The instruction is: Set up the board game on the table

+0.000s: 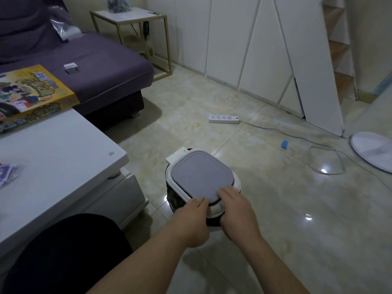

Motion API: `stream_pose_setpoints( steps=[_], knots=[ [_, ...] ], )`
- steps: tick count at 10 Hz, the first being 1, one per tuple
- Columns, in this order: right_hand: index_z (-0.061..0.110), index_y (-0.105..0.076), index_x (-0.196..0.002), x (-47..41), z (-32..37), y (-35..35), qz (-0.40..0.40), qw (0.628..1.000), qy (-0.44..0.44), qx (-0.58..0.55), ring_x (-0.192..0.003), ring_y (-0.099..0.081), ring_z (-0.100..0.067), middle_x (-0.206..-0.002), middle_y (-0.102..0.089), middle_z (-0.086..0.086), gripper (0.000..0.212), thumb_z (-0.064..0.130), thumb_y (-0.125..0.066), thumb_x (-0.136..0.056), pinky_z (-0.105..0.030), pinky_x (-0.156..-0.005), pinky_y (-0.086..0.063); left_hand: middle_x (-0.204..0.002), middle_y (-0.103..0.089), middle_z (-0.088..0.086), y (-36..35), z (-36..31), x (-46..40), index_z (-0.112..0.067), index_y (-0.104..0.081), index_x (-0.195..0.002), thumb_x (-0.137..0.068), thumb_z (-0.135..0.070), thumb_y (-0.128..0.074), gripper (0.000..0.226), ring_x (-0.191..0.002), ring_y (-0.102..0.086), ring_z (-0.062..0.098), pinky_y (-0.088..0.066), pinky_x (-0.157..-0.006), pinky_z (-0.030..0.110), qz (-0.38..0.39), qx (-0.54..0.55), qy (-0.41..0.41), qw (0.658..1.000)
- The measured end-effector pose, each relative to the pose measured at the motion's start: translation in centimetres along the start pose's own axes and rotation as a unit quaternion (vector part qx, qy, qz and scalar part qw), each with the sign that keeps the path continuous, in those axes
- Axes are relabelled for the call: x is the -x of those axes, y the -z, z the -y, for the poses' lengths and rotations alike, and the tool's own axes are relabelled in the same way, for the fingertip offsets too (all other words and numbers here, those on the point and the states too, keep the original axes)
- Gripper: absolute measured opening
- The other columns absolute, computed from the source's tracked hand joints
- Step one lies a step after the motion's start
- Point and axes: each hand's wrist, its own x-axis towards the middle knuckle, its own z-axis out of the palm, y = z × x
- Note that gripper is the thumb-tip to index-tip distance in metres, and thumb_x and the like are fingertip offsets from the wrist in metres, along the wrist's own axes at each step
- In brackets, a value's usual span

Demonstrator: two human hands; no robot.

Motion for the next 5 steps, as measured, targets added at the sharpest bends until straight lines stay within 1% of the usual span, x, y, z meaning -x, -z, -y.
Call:
stream_pose_setpoints(
  steps=[1, 2, 3, 4, 5],
  knots=[
    [0.009, -0.069, -0.126, 1.0, -0.3, -1.5, 0.035, 0.998, -0.004, 0.047, -0.128, -0.062, -0.028, -0.134, -0.067, -0.005, 0.064, -0.001, -0.069, -0.064, -0.04, -0.099, -0.054, -0.171, -0.02, -0.002, -0.4, 0.1, -0.2, -0.022, -0.016, -0.164, -0.099, -0.018, -0.053, 0.075, -0.157, -0.017, 0.022, -0.024, -0.126, 0.043, 0.006, -0.03, -0.007, 1.0],
    [0.011, -0.07, -0.118, 0.7, -0.3, -1.3, 0.024, 0.998, 0.003, 0.056, -0.119, -0.064, -0.027, -0.125, -0.069, -0.003, 0.06, 0.001, -0.07, -0.059, -0.04, -0.097, -0.053, -0.172, -0.018, -0.003, -0.4, 0.4, -0.2, -0.023, -0.015, -0.165, -0.098, -0.018, -0.053, 0.077, -0.158, -0.016, 0.021, -0.022, -0.127, 0.043, 0.013, -0.028, -0.005, 1.0],
    [0.014, -0.069, -0.103, 0.0, -0.1, -0.7, 0.022, 0.999, -0.008, 0.04, -0.105, -0.062, -0.027, -0.111, -0.067, 0.001, 0.051, 0.004, -0.057, -0.055, -0.037, -0.081, -0.053, -0.157, -0.043, -0.002, -0.2, 0.3, 0.3, -0.03, -0.038, -0.153, -0.093, -0.018, -0.058, 0.064, -0.137, -0.047, 0.023, -0.044, -0.114, 0.041, -0.022, 0.029, 0.013, 0.999],
    [0.014, -0.067, -0.099, -0.1, 0.0, -0.3, 0.003, 1.0, -0.027, -0.005, -0.097, -0.063, -0.029, -0.105, -0.065, 0.001, 0.045, 0.005, -0.051, -0.059, -0.038, -0.074, -0.053, -0.149, -0.053, -0.001, 1.0, 0.2, 1.0, -0.024, -0.051, -0.146, -0.095, -0.012, -0.056, 0.053, -0.131, -0.054, 0.022, -0.047, -0.107, 0.034, -0.103, 0.075, 0.022, 0.992],
    [0.01, -0.067, -0.122, 0.1, 1.2, 0.7, -0.042, 0.997, -0.053, -0.047, -0.109, -0.063, -0.029, -0.123, -0.066, -0.005, 0.058, -0.005, -0.059, -0.067, -0.037, -0.087, -0.054, -0.134, -0.065, 0.001, 2.7, 0.0, 2.1, -0.021, -0.058, -0.138, -0.099, -0.015, -0.055, 0.04, -0.115, -0.062, 0.019, -0.051, -0.094, 0.029, -0.199, 0.1, 0.025, 0.975]
  ],
)
